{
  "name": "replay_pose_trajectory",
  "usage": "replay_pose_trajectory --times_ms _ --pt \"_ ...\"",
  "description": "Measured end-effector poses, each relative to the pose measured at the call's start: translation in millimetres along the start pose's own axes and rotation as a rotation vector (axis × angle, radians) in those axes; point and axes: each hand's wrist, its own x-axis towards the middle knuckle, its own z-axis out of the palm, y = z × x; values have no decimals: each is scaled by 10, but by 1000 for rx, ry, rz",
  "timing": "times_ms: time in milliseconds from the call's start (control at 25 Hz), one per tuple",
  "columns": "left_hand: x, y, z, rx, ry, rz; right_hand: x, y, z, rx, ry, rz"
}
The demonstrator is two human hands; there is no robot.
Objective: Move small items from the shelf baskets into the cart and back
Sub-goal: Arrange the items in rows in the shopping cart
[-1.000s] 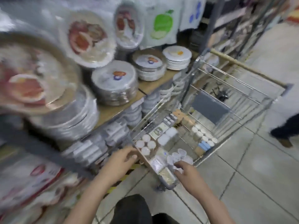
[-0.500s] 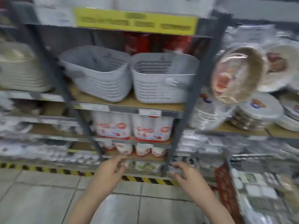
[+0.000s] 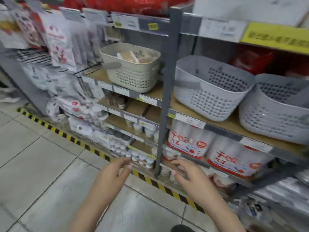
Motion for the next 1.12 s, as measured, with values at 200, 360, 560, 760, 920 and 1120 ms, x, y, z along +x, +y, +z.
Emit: replay_pose_trajectory --times_ms 200,360,560,760,920,1120 --pt "570 30 -275 -8 46 84 677 -274 66 -53 22 10" --pt "1177 -3 -631 -35 46 103 1446 -583 115 -69 7 -46" --pt "2034 -103 -1227 5 144 160 2414 -1113 -125 -46 153 -176" --pt "2731 -179 -1616 10 228 268 2979 -1357 -335 -100 432 -262" --pt "3370 -216 -1898 -8 229 426 3241 -1392 -439 -224 640 -200" --pt "4152 -197 -2208 13 238 581 3549 -1536 -479 -279 734 -57"
